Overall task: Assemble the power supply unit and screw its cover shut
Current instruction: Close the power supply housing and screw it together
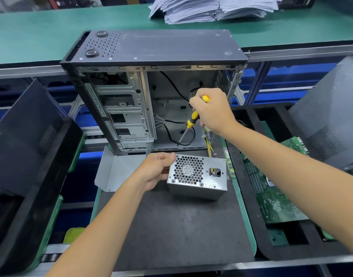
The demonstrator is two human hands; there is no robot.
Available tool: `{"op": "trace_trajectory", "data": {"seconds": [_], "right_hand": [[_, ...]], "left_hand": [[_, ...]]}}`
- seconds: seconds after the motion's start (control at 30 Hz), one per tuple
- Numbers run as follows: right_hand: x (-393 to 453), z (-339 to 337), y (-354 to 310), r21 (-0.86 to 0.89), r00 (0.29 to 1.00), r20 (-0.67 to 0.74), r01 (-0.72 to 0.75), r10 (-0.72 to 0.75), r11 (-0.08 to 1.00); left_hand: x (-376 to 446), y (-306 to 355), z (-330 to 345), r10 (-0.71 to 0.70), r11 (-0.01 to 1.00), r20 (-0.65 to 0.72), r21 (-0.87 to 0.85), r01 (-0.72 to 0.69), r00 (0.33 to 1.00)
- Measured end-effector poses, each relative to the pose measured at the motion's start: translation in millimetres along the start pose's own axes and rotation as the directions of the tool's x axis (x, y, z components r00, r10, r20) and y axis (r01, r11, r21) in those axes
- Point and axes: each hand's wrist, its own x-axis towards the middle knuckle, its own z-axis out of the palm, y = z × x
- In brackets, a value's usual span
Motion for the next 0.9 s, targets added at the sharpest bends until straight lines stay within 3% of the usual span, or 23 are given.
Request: {"op": "trace_trajectory", "data": {"seconds": [0.17, 0.6, 0.9], "right_hand": [[-1.1, 1.6, 0.0, -0.006, 1.000, 0.008, 0.005, -0.005, 1.000], [-4.8, 2.9, -0.4, -0.061, 0.996, 0.091, 0.012, -0.006, 0.998], [-7.5, 12.5, -3.6, -0.141, 0.985, 0.165, 0.072, -0.048, 0.987]], "left_hand": [[-0.8, 5.9, 7.7, 0.049, 0.990, -0.071, 0.138, -0.039, 0.996], [-1.7, 4.4, 4.9, -0.030, 0.996, -0.018, -0.083, 0.028, 0.999], [2.2, 4.8, 4.5, -0.056, 0.995, -0.019, -0.078, 0.054, 0.998]]}}
